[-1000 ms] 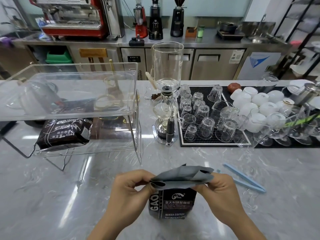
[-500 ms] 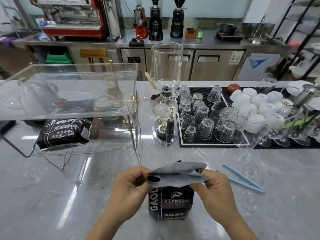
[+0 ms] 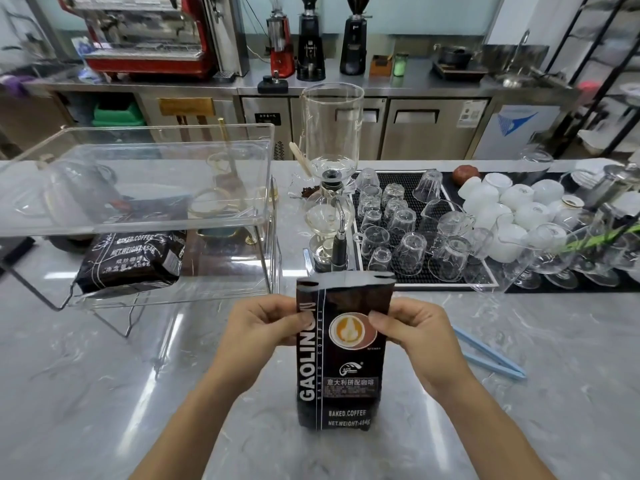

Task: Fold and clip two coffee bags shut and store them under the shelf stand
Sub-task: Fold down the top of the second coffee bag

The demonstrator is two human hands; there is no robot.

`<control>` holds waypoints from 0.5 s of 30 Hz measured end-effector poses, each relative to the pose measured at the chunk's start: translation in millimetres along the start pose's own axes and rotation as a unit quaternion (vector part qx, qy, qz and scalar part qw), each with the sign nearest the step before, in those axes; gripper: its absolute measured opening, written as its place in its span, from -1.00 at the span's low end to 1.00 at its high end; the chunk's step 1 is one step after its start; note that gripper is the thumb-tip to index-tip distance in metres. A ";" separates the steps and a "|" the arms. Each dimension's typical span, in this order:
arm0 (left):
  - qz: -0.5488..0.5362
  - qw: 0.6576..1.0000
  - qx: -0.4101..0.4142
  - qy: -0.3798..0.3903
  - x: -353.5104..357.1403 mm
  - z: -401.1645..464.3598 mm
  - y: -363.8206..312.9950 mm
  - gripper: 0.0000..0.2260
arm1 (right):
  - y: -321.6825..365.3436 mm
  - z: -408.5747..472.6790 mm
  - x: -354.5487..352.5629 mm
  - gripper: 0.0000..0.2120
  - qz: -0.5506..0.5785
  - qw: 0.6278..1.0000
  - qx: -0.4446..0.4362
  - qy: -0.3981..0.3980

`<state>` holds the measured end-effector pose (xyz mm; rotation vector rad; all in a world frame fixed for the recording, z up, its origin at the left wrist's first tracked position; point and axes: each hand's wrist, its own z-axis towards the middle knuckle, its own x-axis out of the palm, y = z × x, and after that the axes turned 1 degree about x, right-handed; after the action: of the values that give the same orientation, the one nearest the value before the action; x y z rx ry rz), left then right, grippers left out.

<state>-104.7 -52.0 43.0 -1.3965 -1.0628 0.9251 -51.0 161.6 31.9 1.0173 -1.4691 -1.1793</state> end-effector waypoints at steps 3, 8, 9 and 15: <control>-0.031 0.998 -0.058 0.003 -1.8 8.5 0.8 -0.84 | 2.5 7.6 -0.1 -0.92 0.033 0.996 0.078 0.019; -0.049 0.993 -0.105 -0.008 -1.4 19.8 -1.3 -0.86 | 3.1 19.7 0.1 -0.87 0.053 0.990 0.132 0.017; -0.048 0.993 -0.106 -0.009 -1.6 20.5 -1.5 -0.86 | 3.1 20.6 0.5 -0.87 0.057 0.989 0.132 0.015; -0.050 0.994 -0.097 -0.031 2.3 18.2 2.5 -0.83 | 1.8 19.7 1.5 -0.77 0.070 0.992 0.108 0.007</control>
<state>-121.1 -44.4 38.9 -1.4665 -1.2864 0.8137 -70.7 164.1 32.6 1.0459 -1.6552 -0.9263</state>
